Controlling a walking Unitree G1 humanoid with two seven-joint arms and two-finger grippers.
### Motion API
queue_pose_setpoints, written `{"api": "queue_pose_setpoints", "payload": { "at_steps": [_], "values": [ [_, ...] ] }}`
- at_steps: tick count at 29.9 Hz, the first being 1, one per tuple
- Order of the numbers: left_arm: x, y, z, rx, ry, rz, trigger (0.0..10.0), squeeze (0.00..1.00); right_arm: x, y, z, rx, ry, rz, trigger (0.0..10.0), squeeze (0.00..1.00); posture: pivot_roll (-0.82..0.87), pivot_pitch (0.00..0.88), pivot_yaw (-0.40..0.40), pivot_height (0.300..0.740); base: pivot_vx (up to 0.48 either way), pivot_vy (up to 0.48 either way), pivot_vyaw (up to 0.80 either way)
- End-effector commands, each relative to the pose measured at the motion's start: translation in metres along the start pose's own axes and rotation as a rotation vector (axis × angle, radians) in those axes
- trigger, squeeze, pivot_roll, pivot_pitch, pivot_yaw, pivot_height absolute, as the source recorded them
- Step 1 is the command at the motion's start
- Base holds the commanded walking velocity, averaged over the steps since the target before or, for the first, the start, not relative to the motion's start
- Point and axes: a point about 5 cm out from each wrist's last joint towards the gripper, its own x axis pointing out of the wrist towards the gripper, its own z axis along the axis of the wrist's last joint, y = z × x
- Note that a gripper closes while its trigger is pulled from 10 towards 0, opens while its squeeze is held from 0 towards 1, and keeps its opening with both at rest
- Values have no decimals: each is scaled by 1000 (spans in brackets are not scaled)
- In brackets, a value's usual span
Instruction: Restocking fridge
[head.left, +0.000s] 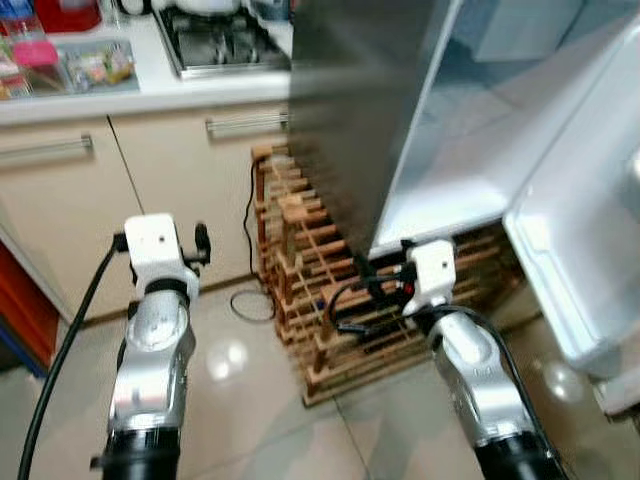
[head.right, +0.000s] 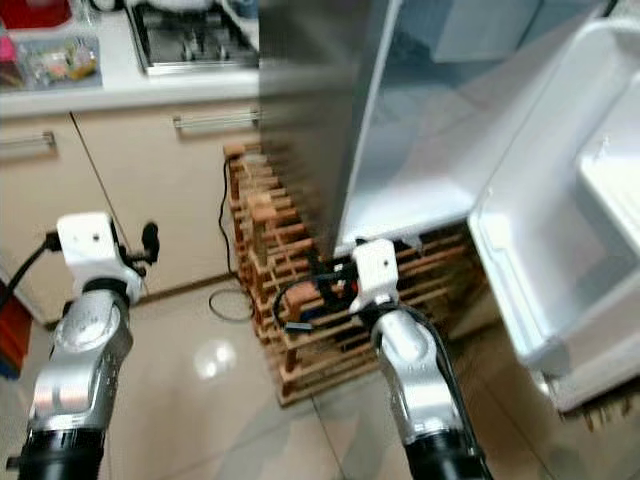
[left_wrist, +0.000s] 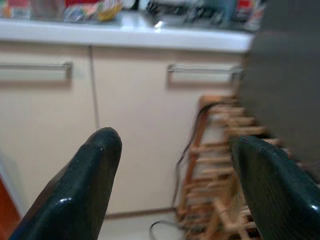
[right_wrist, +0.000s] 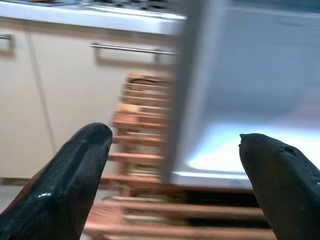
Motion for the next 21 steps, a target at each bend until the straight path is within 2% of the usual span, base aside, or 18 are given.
{"api": "queue_pose_setpoints", "payload": {
  "at_steps": [1, 2, 4, 11, 12, 13, 14, 16, 18, 21],
  "values": [
    [1, -8, 8, -11, -38, -36, 10000, 0, -5, -13, -5, 18, 16, -67, 10000, 0, -87, 0, -46, 740, 262, -401, 0],
    [1, -9, 10, -28, -47, -38, 10000, 0, -6, -18, -7, 20, 23, -93, 10000, 0, -87, 0, -46, 740, 307, -364, 0],
    [5, -8, 12, -25, -53, -33, 10000, 0, -12, -40, -13, -2, 57, -226, 10000, 0, -92, 0, -35, 740, 0, 0, 0],
    [15, -6, 12, -9, -47, -23, 10000, 0, -9, -54, -10, -61, 59, -291, 10000, 0, -106, 0, -17, 740, 0, 0, 0],
    [18, -6, 13, -5, -49, -22, 10000, 0, -11, -67, -10, -107, 79, -375, 10000, 0, -111, 0, -14, 740, 0, 0, 0],
    [18, -6, 13, -5, -49, -22, 10000, 0, -11, -67, -10, -107, 79, -375, 10000, 0, -111, 0, -14, 740, 0, 0, 0],
    [21, -6, 15, -6, -55, -20, 10000, 0, -18, -85, -11, -150, 113, -495, 10000, 0, -113, 0, -14, 740, 0, 0, 0],
    [22, -6, 16, -8, -60, -19, 10000, 0, -25, -99, -12, -167, 135, -583, 10000, 0, -116, 0, -12, 740, 0, 0, 0],
    [22, -6, 17, -9, -62, -19, 10000, 0, -28, -105, -11, -168, 131, -605, 10000, 0, -117, 0, -11, 740, 0, 0, 0],
    [23, -5, 16, -9, -62, -20, 10000, 0, -33, -113, -6, -226, 124, -636, 10000, 0, -120, 0, -10, 740, 0, 0, 0]
  ]
}}
